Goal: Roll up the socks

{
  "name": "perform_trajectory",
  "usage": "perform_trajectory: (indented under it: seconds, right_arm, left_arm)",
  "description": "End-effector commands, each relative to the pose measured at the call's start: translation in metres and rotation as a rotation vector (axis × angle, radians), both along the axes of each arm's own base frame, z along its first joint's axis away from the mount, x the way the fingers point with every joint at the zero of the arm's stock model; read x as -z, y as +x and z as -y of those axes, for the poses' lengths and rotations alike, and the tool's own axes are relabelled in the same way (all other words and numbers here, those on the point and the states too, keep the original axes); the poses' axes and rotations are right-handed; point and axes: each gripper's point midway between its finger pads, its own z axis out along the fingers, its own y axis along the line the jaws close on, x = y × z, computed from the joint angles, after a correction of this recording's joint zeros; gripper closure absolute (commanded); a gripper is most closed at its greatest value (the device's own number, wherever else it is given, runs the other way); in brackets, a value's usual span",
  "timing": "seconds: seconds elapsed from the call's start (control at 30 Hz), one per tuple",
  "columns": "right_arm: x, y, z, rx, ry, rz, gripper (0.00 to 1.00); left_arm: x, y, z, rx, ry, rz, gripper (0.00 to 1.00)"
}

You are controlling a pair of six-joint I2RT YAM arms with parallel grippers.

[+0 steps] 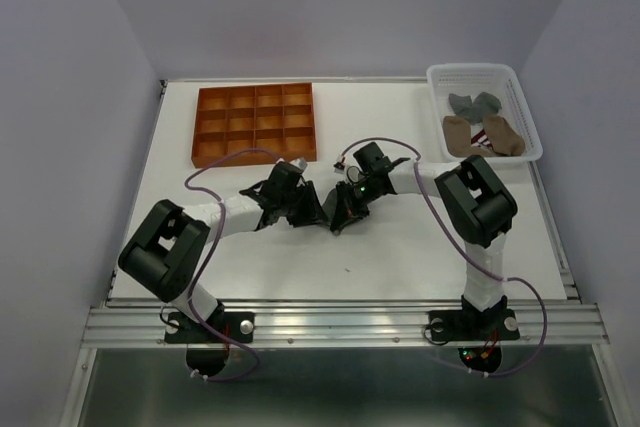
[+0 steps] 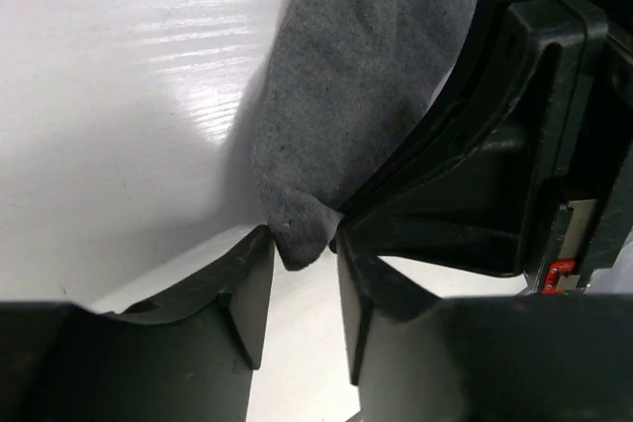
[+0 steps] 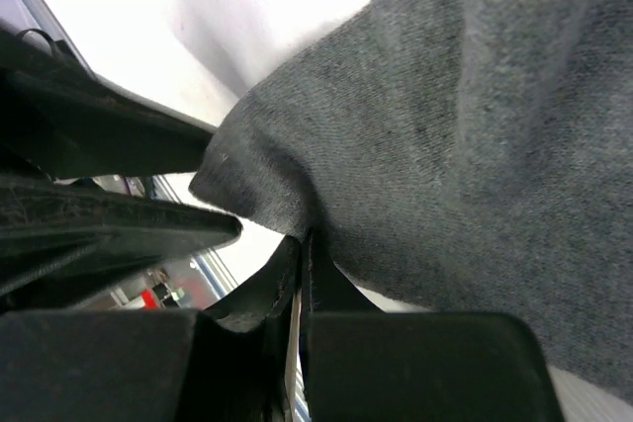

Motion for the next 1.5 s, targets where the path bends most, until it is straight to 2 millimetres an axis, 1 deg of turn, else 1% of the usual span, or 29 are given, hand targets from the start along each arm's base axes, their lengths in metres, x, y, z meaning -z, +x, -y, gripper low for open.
perform_trajectory:
  seconds: [0.0, 0.03, 0.07, 0.1, 0.13, 0.2, 0.23, 0.33, 0.37, 0.4, 0.43, 0.47, 0.5, 0.57, 0.6, 0.63, 0.67, 0.7, 0.73, 0.83, 0.87, 0.93, 0.97, 1.0, 1.1, 1.13, 1.2, 1.33, 1.47]
  right_arm:
    - [-0.005, 0.01, -0.005, -0.006, 0.039, 0.028, 0.99]
    - [-0.004, 0.01, -0.005, -0.007, 0.039, 0.027, 0.99]
    - [-0.004, 0.01, -0.006, -0.011, 0.041, 0.025, 0.99]
    - [-0.004, 0.011, -0.006, -0.013, 0.043, 0.03, 0.99]
    - [-0.004, 0.01, -0.005, -0.015, 0.042, 0.033, 0.99]
    - [-0.003, 0.013, -0.004, -0.014, 0.03, 0.051, 0.98]
    - [-0.003, 0.014, -0.004, -0.014, 0.028, 0.058, 0.94]
    - [-0.005, 0.013, -0.004, -0.023, 0.035, 0.067, 0.88]
    - [-0.007, 0.015, -0.003, -0.021, 0.031, 0.085, 0.81]
    - [-0.008, 0.016, -0.002, -0.023, 0.027, 0.104, 0.73]
    - [-0.01, 0.018, -0.002, -0.024, 0.023, 0.124, 0.71]
    - [-0.01, 0.022, 0.0, -0.017, 0.008, 0.153, 0.68]
    - [-0.019, 0.025, 0.001, -0.019, 0.011, 0.194, 0.66]
    - [-0.022, 0.03, 0.007, -0.004, -0.021, 0.249, 0.6]
    - [-0.025, 0.033, 0.009, 0.002, -0.031, 0.276, 0.59]
    - [-0.033, 0.035, 0.011, 0.003, -0.033, 0.32, 0.58]
    - [-0.034, 0.04, 0.016, 0.018, -0.062, 0.355, 0.56]
    - [-0.032, 0.04, 0.02, 0.017, -0.078, 0.374, 0.55]
    - [-0.037, 0.041, 0.023, 0.022, -0.083, 0.403, 0.55]
    - [-0.036, 0.044, 0.033, 0.026, -0.129, 0.462, 0.56]
    - [-0.041, 0.044, 0.035, 0.021, -0.127, 0.486, 0.56]
    - [-0.045, 0.034, 0.029, -0.031, -0.118, 0.527, 0.62]
    - [-0.046, 0.03, 0.026, -0.051, -0.119, 0.543, 0.62]
    - [-0.045, 0.02, 0.021, -0.09, -0.118, 0.563, 0.62]
    - [-0.045, 0.01, 0.014, -0.125, -0.113, 0.588, 0.62]
    - [-0.046, 0.012, 0.013, -0.119, -0.104, 0.6, 0.63]
    - [-0.044, 0.005, 0.009, -0.136, -0.095, 0.599, 0.64]
    - [-0.043, 0.008, 0.002, -0.124, -0.078, 0.627, 0.64]
    - [-0.04, 0.006, -0.003, -0.131, -0.058, 0.639, 0.64]
  left_arm:
    - [-0.019, 0.012, 0.017, 0.008, -0.057, 0.051, 0.67]
    - [-0.02, 0.011, 0.018, 0.013, -0.059, 0.05, 0.74]
    - [-0.02, 0.011, 0.019, 0.014, -0.061, 0.05, 0.86]
    - [-0.021, 0.012, 0.019, 0.014, -0.063, 0.051, 0.9]
    - [-0.023, 0.014, 0.02, 0.015, -0.067, 0.055, 1.0]
    - [-0.026, 0.015, 0.024, 0.024, -0.077, 0.056, 1.0]
    - [-0.026, 0.015, 0.024, 0.025, -0.076, 0.049, 1.0]
    - [-0.023, 0.018, 0.025, 0.021, -0.05, 0.031, 1.0]
    - [-0.013, 0.014, 0.019, 0.01, -0.009, -0.014, 1.0]
    - [-0.012, 0.017, 0.016, -0.012, 0.021, -0.032, 1.0]
    - [-0.014, 0.022, 0.018, -0.019, 0.023, -0.021, 1.0]
    - [-0.001, 0.015, 0.011, -0.026, 0.075, -0.08, 1.0]
    - [-0.004, 0.021, 0.013, -0.038, 0.084, -0.08, 1.0]
    - [0.006, 0.017, 0.01, -0.037, 0.121, -0.129, 1.0]
    - [0.008, 0.016, 0.01, -0.038, 0.124, -0.139, 1.0]
    - [0.007, 0.017, 0.012, -0.036, 0.122, -0.144, 1.0]
    - [0.009, 0.016, 0.011, -0.04, 0.128, -0.159, 1.0]
    - [0.009, 0.017, 0.011, -0.044, 0.129, -0.161, 1.0]
    - [0.01, 0.016, 0.01, -0.047, 0.134, -0.165, 1.0]
    - [0.01, 0.017, 0.008, -0.06, 0.145, -0.17, 1.0]
    - [0.009, 0.017, 0.009, -0.062, 0.143, -0.168, 1.0]
    - [0.007, 0.02, 0.011, -0.063, 0.138, -0.167, 1.0]
    - [0.008, 0.021, 0.012, -0.063, 0.138, -0.172, 1.0]
    - [0.005, 0.023, 0.014, -0.063, 0.13, -0.17, 1.0]
    - [0.004, 0.024, 0.016, -0.062, 0.126, -0.171, 1.0]
    - [0.003, 0.025, 0.016, -0.064, 0.127, -0.169, 1.0]
    - [0.001, 0.025, 0.016, -0.068, 0.131, -0.17, 1.0]
    - [-0.001, 0.027, 0.018, -0.066, 0.128, -0.169, 1.0]
    - [-0.002, 0.029, 0.021, -0.062, 0.124, -0.172, 1.0]
